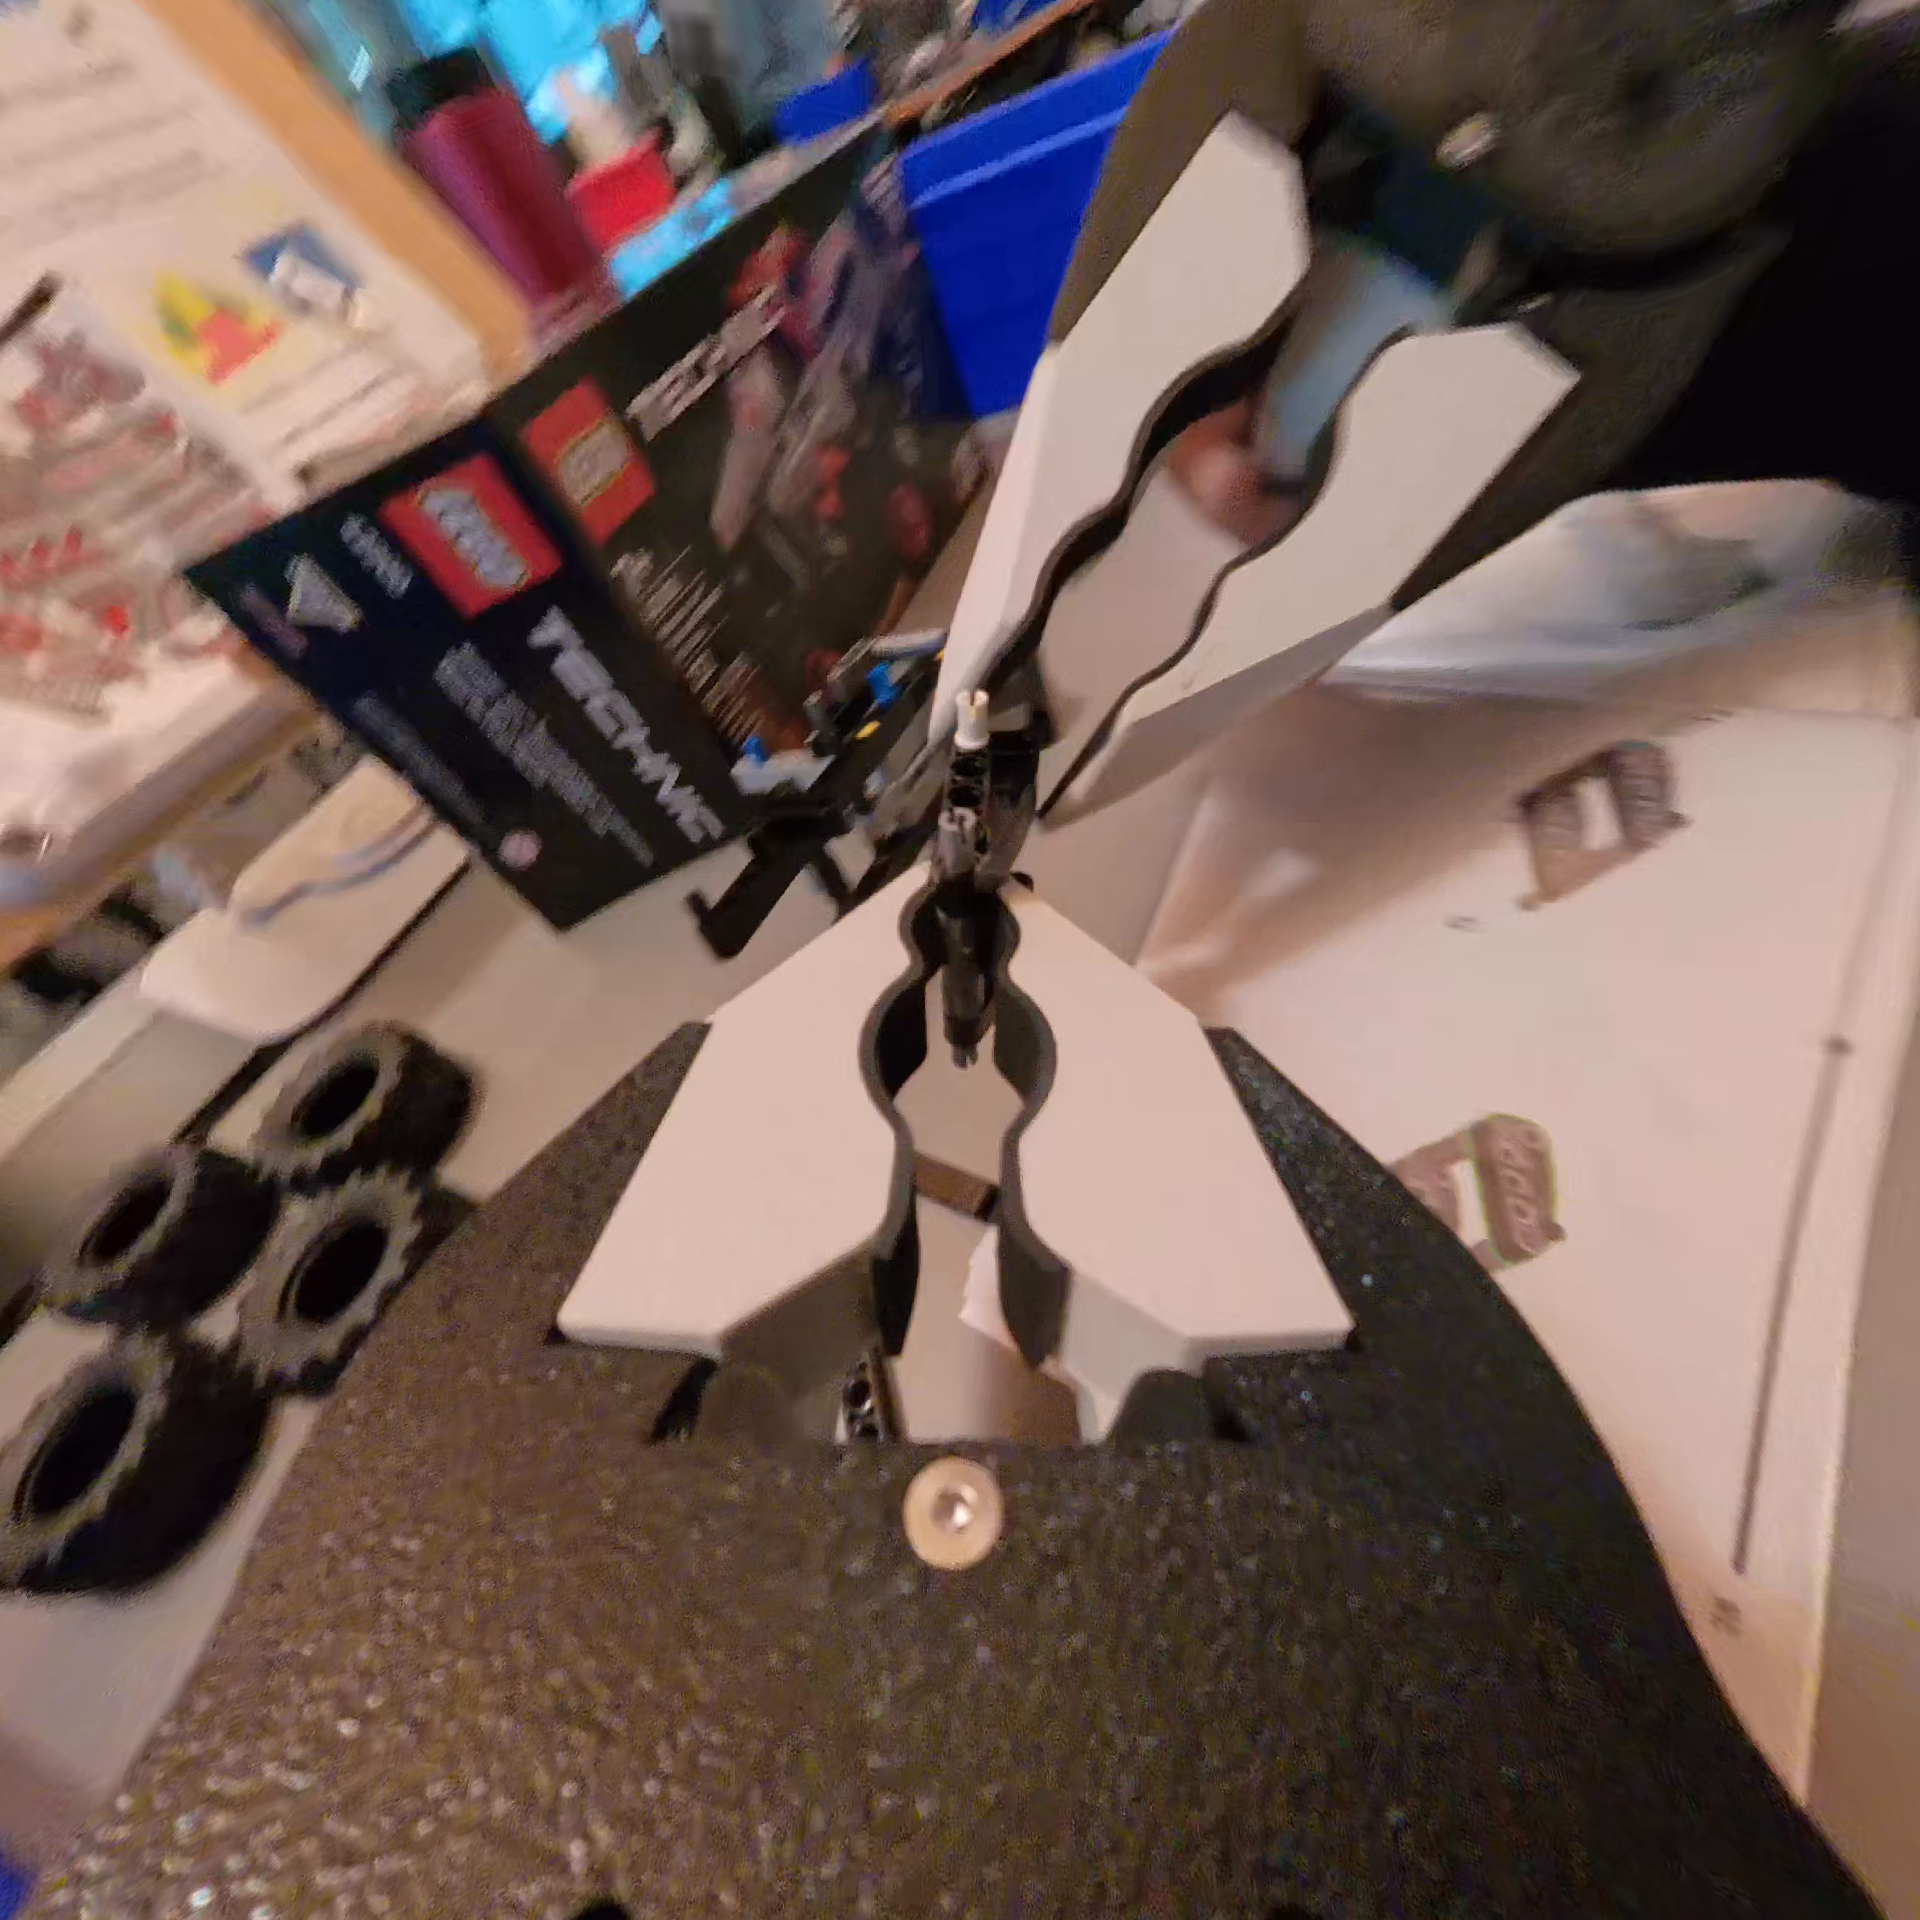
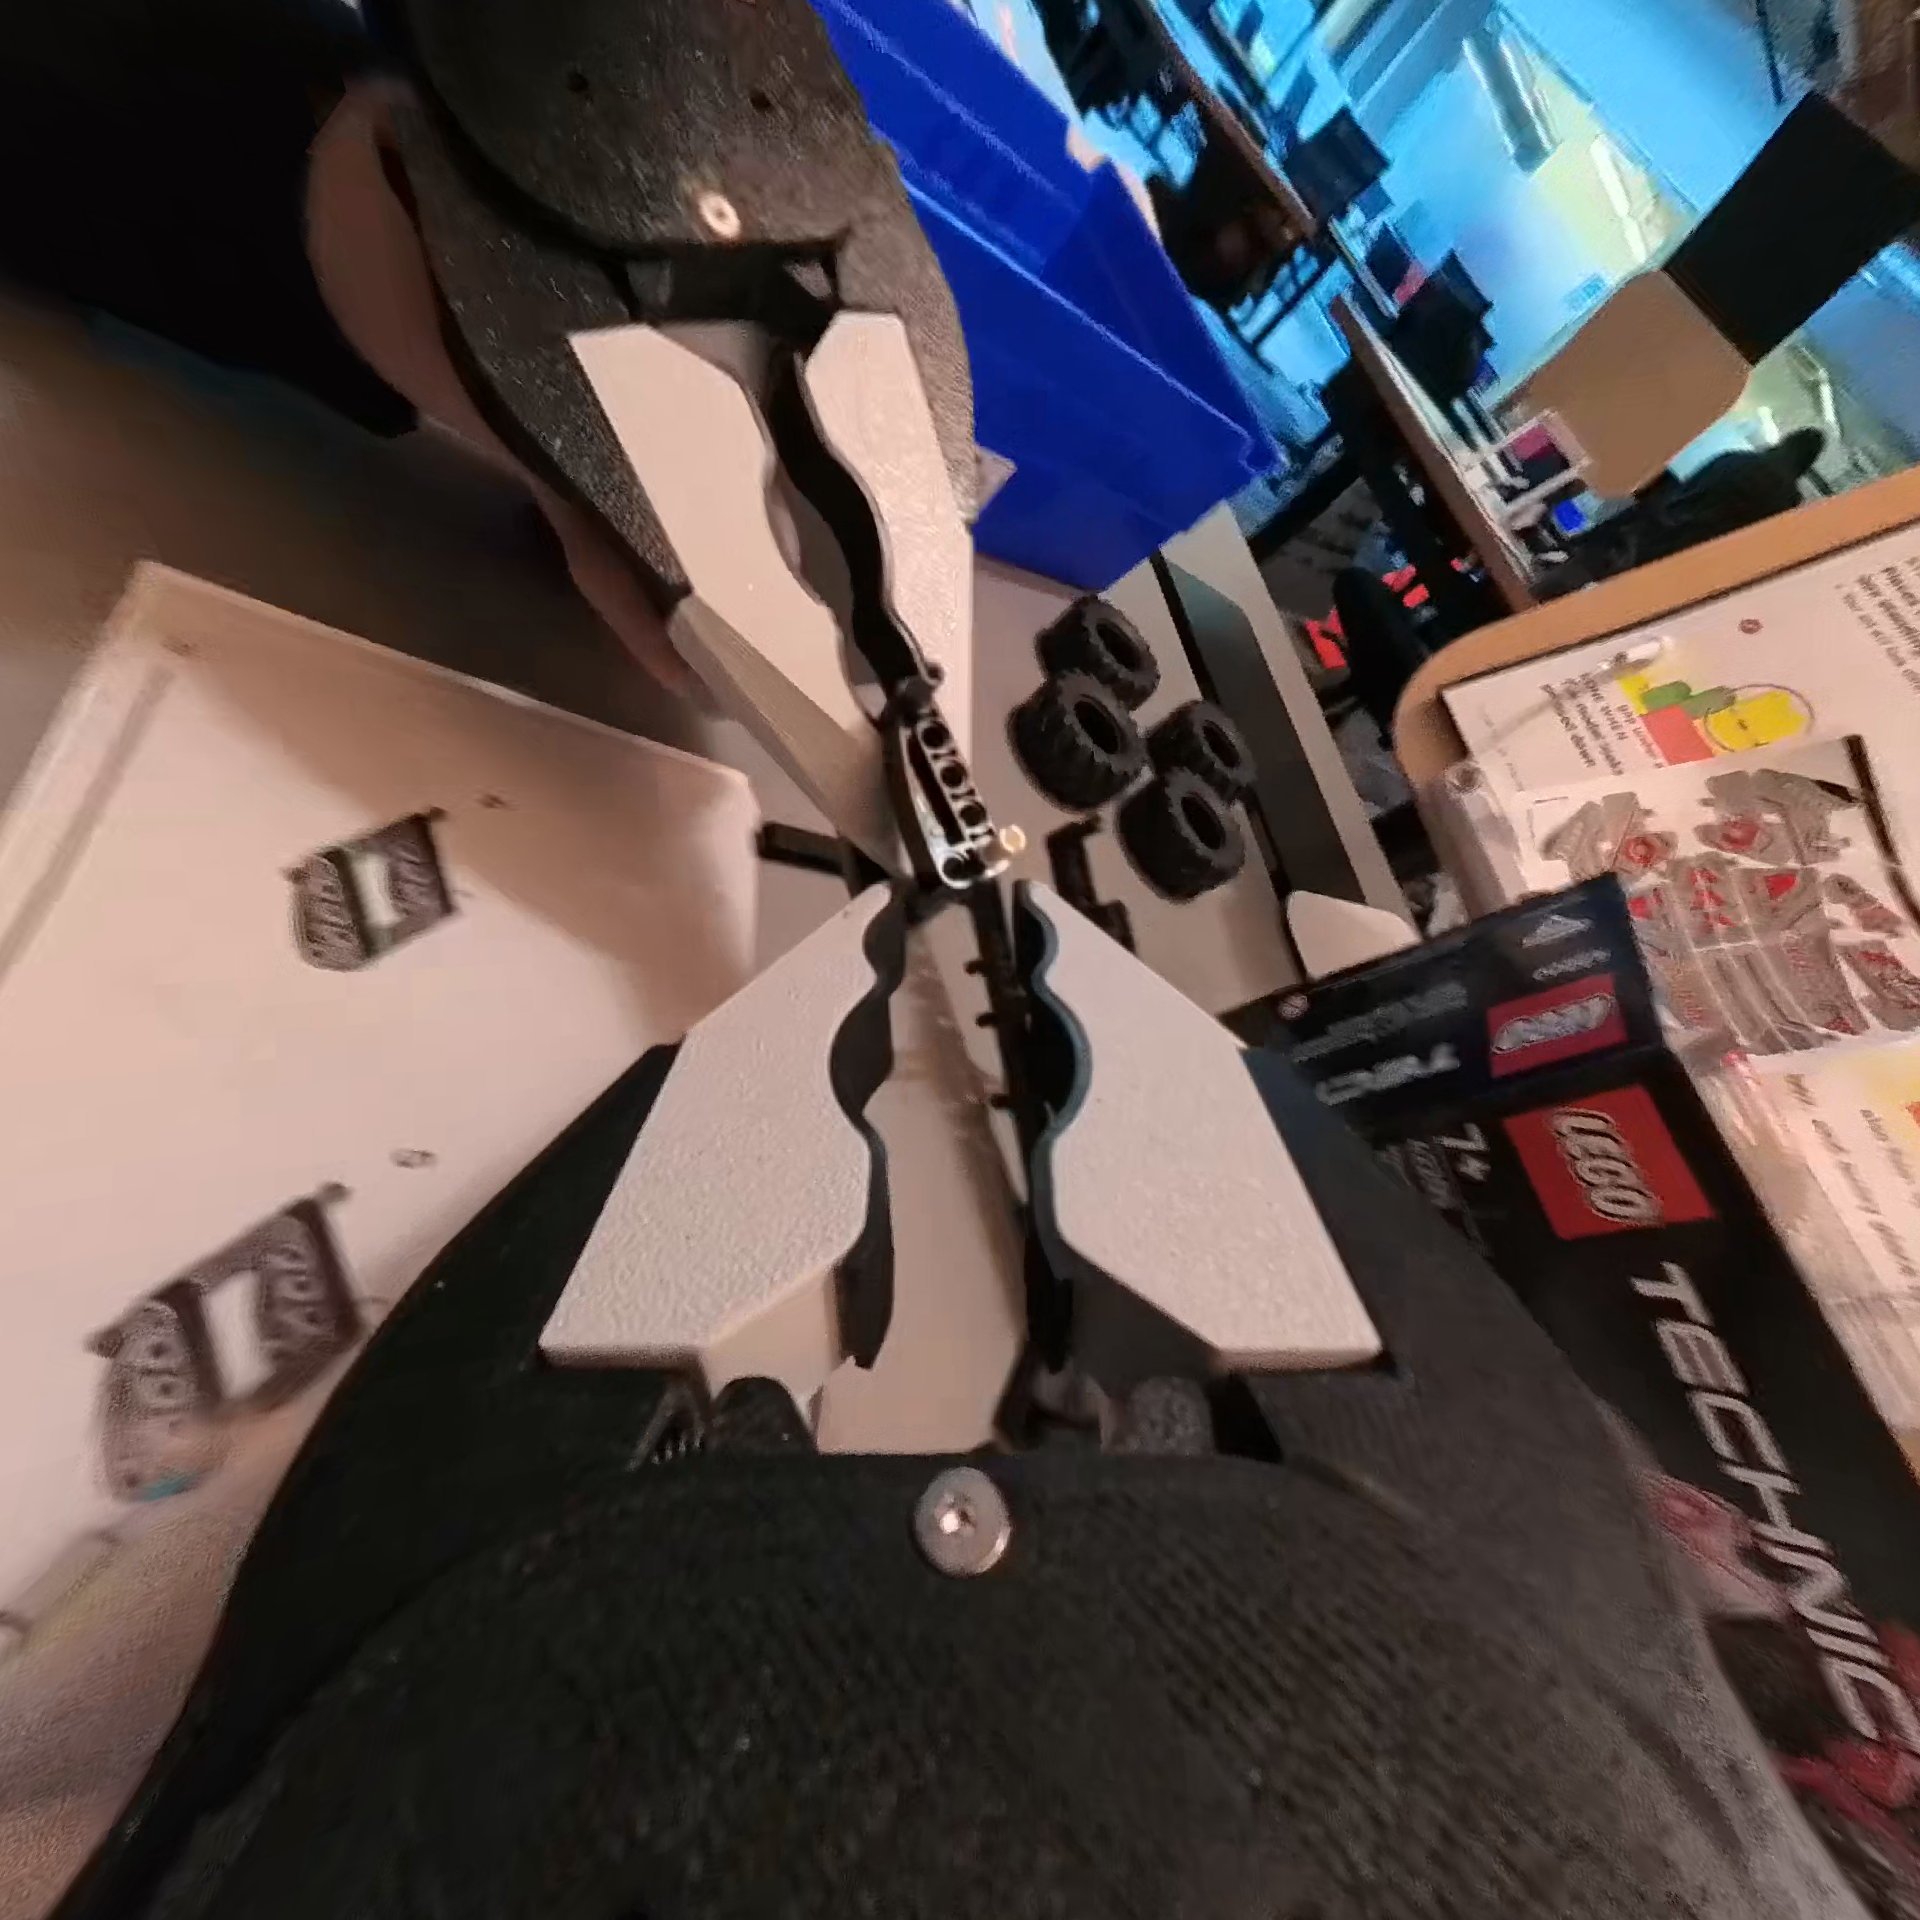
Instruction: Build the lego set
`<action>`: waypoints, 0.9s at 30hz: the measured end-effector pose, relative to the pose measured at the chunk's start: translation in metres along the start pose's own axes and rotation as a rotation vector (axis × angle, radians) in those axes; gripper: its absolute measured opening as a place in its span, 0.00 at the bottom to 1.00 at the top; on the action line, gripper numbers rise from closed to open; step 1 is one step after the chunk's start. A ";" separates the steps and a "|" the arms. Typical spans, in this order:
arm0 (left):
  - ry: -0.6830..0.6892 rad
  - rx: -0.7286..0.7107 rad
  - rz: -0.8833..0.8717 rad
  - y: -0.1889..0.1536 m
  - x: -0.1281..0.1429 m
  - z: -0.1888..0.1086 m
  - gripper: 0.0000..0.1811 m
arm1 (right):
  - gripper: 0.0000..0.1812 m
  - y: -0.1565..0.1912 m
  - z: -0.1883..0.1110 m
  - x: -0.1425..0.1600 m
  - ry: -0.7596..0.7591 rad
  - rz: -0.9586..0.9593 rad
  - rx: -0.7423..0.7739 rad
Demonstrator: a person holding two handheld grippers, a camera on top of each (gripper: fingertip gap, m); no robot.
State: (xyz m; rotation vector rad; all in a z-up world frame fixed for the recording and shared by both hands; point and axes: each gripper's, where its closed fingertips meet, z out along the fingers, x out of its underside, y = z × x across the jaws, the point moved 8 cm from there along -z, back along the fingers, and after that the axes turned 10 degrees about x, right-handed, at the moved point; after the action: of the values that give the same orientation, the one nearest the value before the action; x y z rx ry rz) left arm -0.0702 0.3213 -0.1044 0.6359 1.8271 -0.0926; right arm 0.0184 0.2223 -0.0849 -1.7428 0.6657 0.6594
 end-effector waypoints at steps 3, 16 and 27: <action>0.051 -0.051 -0.083 0.011 0.004 0.004 0.01 | 0.14 -0.022 0.003 0.001 0.031 0.031 0.090; 0.206 -0.001 -0.178 0.029 0.017 0.020 0.01 | 0.24 -0.018 0.029 0.022 0.157 -0.260 0.053; 0.212 0.053 -0.061 0.035 0.019 0.023 0.01 | 0.24 -0.050 0.043 0.022 0.181 0.075 -0.385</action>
State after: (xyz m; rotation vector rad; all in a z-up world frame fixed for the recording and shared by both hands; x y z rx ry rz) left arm -0.0380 0.3501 -0.1214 0.6465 2.0545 -0.1183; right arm 0.0650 0.2731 -0.0781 -2.1609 0.7677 0.7219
